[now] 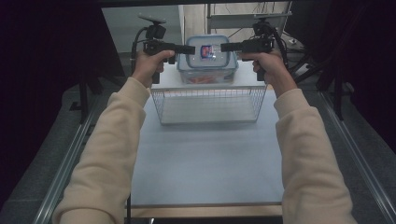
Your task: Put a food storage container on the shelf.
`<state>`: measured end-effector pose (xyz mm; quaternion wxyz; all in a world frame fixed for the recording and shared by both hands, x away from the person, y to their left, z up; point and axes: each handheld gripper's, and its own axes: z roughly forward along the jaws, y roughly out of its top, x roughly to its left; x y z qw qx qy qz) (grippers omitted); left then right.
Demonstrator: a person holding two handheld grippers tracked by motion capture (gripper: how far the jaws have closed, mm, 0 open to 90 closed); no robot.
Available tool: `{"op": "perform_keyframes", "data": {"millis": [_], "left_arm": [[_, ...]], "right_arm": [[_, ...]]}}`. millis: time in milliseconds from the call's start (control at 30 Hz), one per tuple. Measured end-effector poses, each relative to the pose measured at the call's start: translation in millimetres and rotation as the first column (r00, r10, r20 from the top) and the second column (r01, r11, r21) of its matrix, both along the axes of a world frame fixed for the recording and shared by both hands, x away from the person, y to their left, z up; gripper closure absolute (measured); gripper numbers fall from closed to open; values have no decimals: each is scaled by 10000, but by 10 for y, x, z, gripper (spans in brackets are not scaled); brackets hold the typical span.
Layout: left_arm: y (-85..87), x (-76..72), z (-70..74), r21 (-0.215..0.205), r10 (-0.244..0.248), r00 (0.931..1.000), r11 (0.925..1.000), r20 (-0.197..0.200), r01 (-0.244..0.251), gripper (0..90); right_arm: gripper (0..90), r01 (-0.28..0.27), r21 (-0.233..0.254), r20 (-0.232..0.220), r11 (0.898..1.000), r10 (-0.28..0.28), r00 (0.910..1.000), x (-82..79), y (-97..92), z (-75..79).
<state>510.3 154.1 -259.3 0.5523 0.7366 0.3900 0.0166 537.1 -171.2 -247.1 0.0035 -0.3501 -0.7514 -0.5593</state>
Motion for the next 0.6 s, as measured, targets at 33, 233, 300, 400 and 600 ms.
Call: {"op": "perform_keyframes", "data": {"millis": [33, 233, 300, 400, 600], "left_arm": [[0, 23, -18, -29, 35, 10000, 10000, -77, -35, 530], [19, 130, -58, -589, 350, 9981, 9975, -505, -379, 522], [7, 164, -72, -666, 442, 9965, 9966, -713, -490, 507], [1, 213, -97, -907, 533, 9931, 9939, -1041, -629, 486], [-7, 296, -148, -1239, 620, 9893, 9892, -1322, -785, 452]], "right_arm": [[524, 14, 33, -72, 10000, -14, 10000, 29, 5, -20], [520, 173, 550, -575, 9983, -141, 9982, 165, -7, -92], [499, 362, 514, -664, 9980, -328, 9973, 194, 14, -100], [475, 670, 494, -920, 9965, -623, 9938, 236, 46, -116], [465, 1037, 941, -1377, 9901, -902, 9864, 316, 43, -177]]}}
